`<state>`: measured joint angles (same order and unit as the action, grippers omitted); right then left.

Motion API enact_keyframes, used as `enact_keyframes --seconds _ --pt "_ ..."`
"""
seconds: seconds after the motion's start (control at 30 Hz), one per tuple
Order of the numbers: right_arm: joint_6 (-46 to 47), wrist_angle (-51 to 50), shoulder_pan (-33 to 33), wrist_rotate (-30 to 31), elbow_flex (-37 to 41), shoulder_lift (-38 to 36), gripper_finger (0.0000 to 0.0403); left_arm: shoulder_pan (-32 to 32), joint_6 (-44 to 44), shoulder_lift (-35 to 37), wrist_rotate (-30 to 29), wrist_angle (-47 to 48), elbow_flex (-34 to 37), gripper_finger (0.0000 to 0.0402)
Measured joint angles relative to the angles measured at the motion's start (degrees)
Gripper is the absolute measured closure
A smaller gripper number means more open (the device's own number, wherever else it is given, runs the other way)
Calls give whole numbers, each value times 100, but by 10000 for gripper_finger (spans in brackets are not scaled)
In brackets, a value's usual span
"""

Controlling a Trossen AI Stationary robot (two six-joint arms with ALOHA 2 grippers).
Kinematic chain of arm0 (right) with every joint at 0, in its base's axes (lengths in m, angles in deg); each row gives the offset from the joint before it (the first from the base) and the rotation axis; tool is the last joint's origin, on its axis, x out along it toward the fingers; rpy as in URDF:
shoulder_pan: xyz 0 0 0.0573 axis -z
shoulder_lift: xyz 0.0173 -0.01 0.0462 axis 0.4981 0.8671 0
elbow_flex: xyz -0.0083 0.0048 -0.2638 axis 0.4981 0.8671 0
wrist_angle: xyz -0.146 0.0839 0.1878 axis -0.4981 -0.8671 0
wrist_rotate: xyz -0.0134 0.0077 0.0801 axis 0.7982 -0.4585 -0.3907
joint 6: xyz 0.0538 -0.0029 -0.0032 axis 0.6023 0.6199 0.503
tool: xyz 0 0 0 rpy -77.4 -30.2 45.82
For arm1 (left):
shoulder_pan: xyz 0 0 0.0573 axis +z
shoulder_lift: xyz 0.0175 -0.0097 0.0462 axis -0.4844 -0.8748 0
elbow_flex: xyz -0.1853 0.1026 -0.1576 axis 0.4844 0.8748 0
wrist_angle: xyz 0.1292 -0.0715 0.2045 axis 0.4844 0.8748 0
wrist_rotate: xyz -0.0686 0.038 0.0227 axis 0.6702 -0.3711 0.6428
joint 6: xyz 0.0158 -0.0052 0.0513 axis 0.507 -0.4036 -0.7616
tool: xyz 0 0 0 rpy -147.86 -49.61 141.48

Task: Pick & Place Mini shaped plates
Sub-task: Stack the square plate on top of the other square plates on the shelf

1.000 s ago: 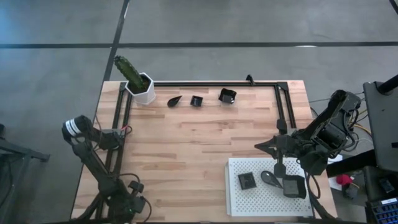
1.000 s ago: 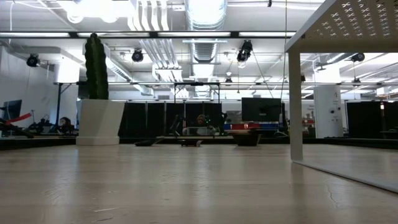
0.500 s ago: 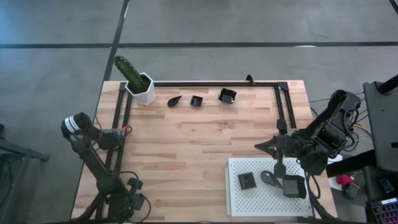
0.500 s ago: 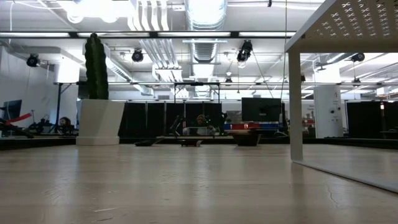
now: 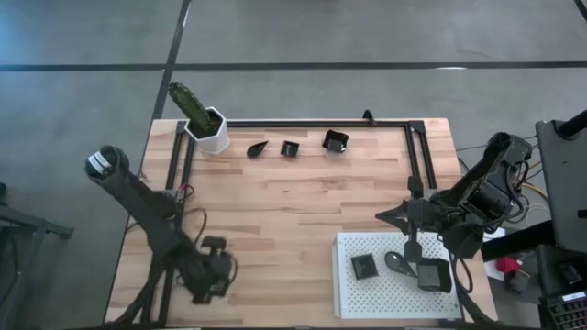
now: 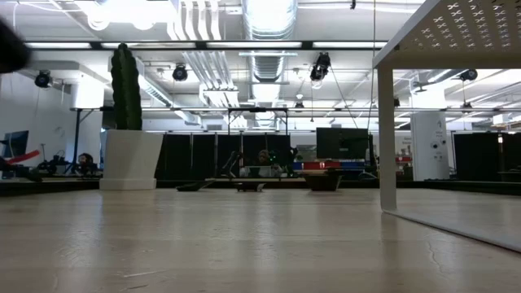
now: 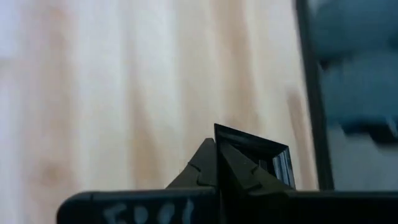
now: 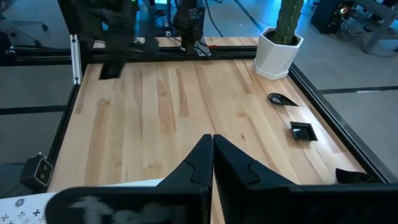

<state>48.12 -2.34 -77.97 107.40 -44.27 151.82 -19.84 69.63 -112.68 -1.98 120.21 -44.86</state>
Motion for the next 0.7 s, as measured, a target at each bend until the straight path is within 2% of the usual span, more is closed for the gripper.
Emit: enact_keyframes --seconds 0.13,0.3,0.4,0.53,0.7 --pt "0 0 -2 0 0 0 394 878 69 216 -353 -2 0 401" --pt "0 0 -1 1 0 0 394 2186 -61 210 -345 -20 0 401" --pt "0 -2 -1 2 0 0 394 2934 -465 146 -291 -182 0 401" --pt "0 -3 0 2 0 0 394 3828 -1125 -15 54 -1004 0 401" --pt "0 -5 0 2 0 0 394 4656 -1378 -469 396 -2107 -2 401"
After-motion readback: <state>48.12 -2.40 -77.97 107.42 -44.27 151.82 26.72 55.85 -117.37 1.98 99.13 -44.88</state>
